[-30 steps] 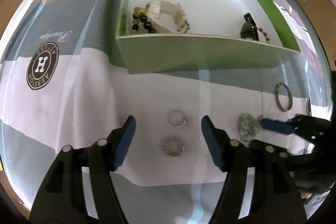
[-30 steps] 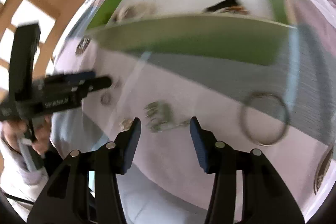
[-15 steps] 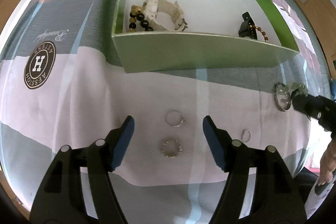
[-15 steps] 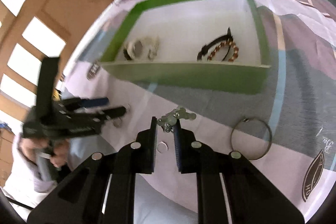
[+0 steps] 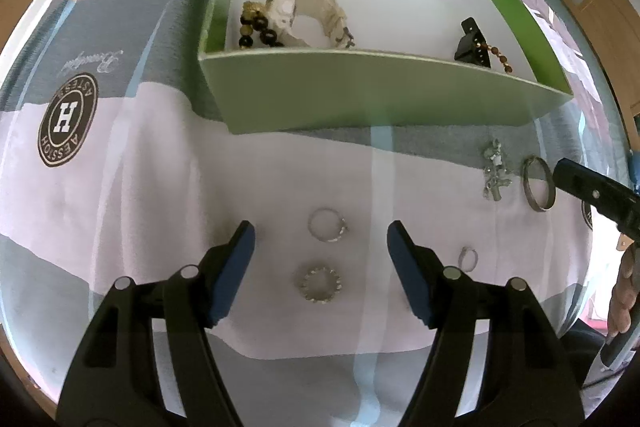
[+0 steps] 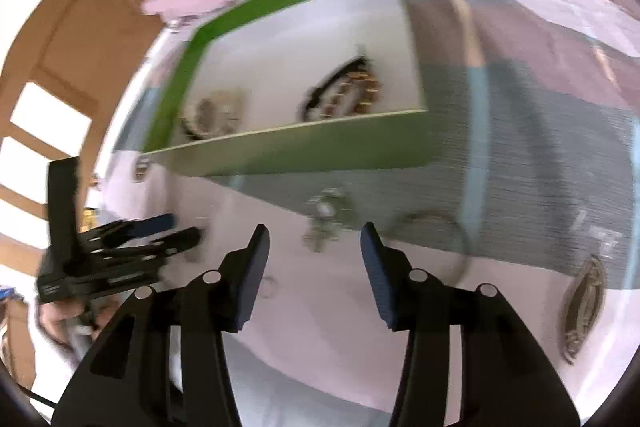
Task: Organize jewelry
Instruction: 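Move the left tool toward the silver rings while the right tool approaches the silver charm, then align the right tool over the silver charm while the left tool centers on the spiky ring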
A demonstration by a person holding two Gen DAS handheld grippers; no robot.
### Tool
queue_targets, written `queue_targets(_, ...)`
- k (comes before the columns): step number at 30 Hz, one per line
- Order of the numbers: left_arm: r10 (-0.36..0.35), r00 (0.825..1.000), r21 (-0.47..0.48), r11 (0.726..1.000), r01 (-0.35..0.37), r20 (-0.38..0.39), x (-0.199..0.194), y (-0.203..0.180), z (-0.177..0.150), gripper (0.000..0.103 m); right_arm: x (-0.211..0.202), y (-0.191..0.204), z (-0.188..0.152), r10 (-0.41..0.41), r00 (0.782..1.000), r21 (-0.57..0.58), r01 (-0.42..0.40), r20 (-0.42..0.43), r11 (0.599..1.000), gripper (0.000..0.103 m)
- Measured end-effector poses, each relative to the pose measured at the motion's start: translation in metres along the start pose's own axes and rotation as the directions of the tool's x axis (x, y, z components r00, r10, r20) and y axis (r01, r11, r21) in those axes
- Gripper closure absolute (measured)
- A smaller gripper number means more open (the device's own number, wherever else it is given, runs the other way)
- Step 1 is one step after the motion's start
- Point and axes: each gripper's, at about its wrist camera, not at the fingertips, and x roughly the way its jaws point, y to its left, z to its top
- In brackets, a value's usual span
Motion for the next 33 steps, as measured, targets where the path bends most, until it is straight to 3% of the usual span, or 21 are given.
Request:
queue_targets(5, 0.006, 1.000, 0.017, 1.000, -0.006, 0.009, 0.004, -0.008, 0.001, 0.034, 0.002, -0.017, 0.002, -0.177, 0.984, 0.041, 0.177, -0.007, 0.983, 0.055)
queue_targets(10, -0.013, 1.000, -0.003, 1.000, 0.013, 0.021, 0.002, -0.007, 0.003, 0.034, 0.002, -0.030, 0.003, -0.184, 0.983, 0.075, 0.185, -0.023, 0.980, 0.054)
queue_targets(16, -0.020, 1.000, -0.036, 0.999, 0.020, 0.016, 0.003, 0.000, 0.004, 0.034, 0.019, -0.041, -0.001, -0.331, 0.939, 0.059, 0.338, -0.098, 0.939, 0.054)
queue_targets(22, -0.038, 0.999, -0.037, 0.999, 0.039, 0.020, 0.000, 0.001, 0.004, 0.033, 0.018, -0.037, -0.003, -0.177, 0.980, 0.075, 0.184, -0.090, 0.980, 0.051)
queue_targets(25, -0.037, 0.999, -0.027, 0.999, 0.037, 0.011, 0.003, -0.002, 0.004, 0.033, 0.008, -0.035, -0.001, -0.168, 0.985, 0.077, 0.170, -0.034, 0.982, 0.051)
queue_targets(30, -0.033, 0.999, -0.008, 0.999, 0.033, 0.006, 0.008, -0.009, 0.004, 0.033, 0.001, -0.013, 0.000, 0.015, 1.000, 0.025, -0.015, 0.017, 1.000, 0.051)
queue_targets(33, -0.032, 0.999, -0.021, 0.999, 0.032, -0.007, 0.007, -0.005, 0.005, 0.033, 0.012, 0.006, -0.001, 0.059, 0.998, -0.026, -0.058, 0.003, 0.998, 0.051)
